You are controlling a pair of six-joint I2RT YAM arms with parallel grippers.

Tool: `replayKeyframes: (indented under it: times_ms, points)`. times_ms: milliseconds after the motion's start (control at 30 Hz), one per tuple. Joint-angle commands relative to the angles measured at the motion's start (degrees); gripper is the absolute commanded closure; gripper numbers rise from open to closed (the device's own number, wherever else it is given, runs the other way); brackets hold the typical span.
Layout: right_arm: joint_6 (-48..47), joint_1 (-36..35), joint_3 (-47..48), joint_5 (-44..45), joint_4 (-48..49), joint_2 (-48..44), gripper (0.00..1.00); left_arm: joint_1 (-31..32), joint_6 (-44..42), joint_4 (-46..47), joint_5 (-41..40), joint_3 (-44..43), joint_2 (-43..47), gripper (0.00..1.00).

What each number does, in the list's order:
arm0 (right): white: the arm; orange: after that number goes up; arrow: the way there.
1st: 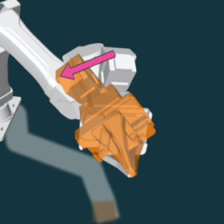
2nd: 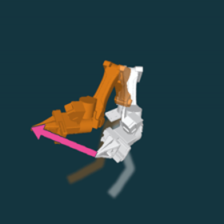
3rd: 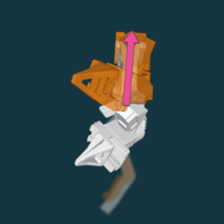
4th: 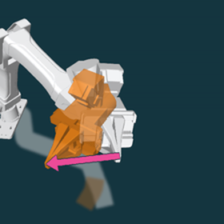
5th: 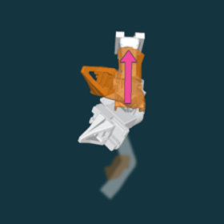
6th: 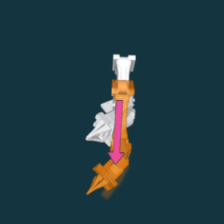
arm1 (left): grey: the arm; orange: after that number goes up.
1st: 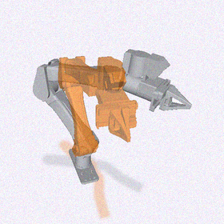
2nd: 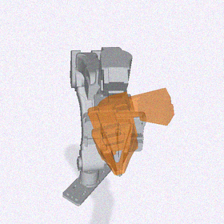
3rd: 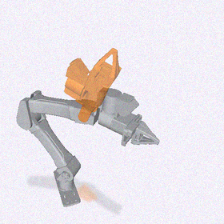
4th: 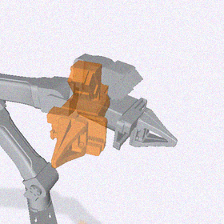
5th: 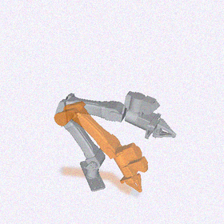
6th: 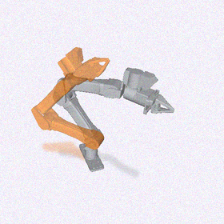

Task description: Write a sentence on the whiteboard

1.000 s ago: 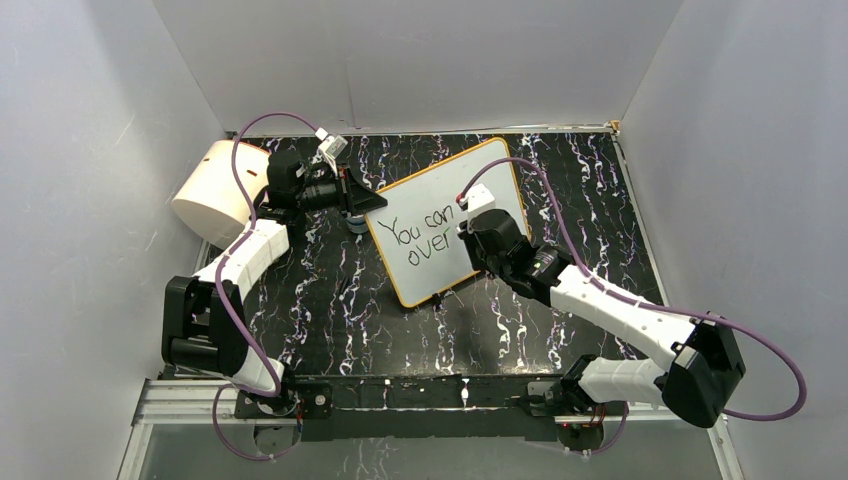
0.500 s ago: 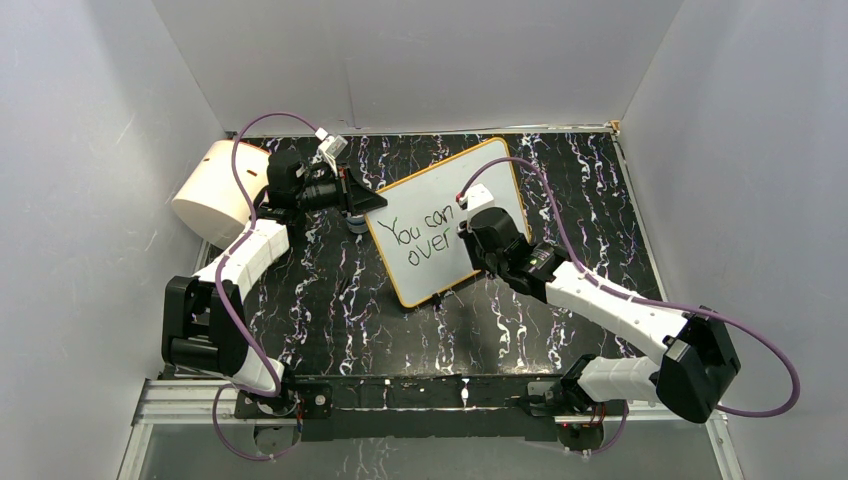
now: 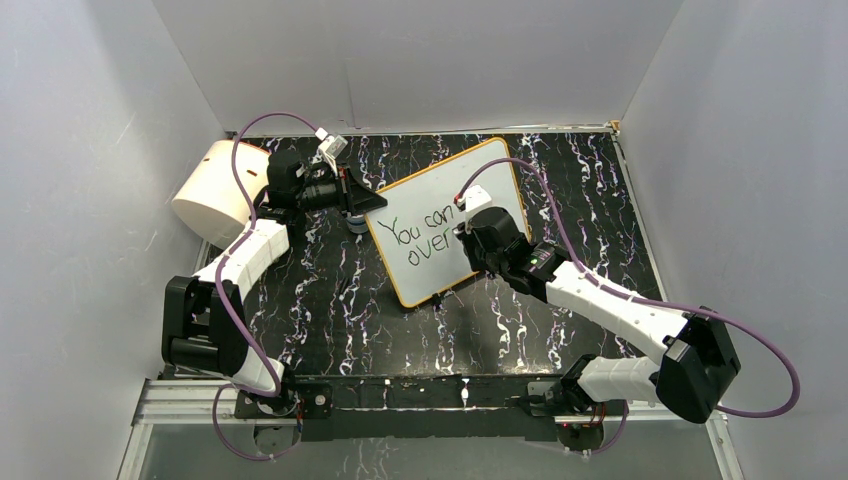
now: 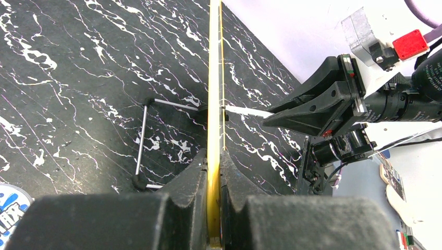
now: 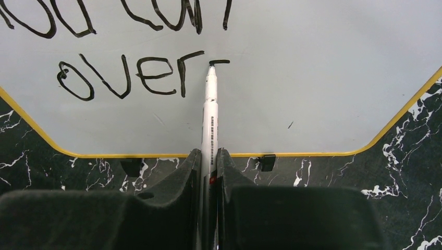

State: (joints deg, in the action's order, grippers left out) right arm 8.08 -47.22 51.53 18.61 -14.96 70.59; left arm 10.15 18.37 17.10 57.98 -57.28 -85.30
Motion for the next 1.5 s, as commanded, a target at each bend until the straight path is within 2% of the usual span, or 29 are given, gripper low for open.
replayKeyframes:
  times_ms: [0,333,700,1467]
  points:
    - [-0.7,0.2,-0.1,-2.5,0.7,-0.6,1.00,1.9,-2.8,-7.1,1.6,1.1,-1.4,1.00]
    - [-0.7,0.1,-0.8,-3.9,-2.4,-0.4,1.00,2.0,-2.8,-7.1,1.6,1.2,-1.4,1.00]
    - [0.0,0.6,-0.5,0.5,-4.7,0.3,1.00,2.0,-2.8,-7.1,1.5,1.2,-1.4,1.00]
    - [0.1,3.0,-0.7,1.3,2.4,-3.2,1.00,2.0,-2.9,-7.1,1.5,1.2,-1.3,1.00]
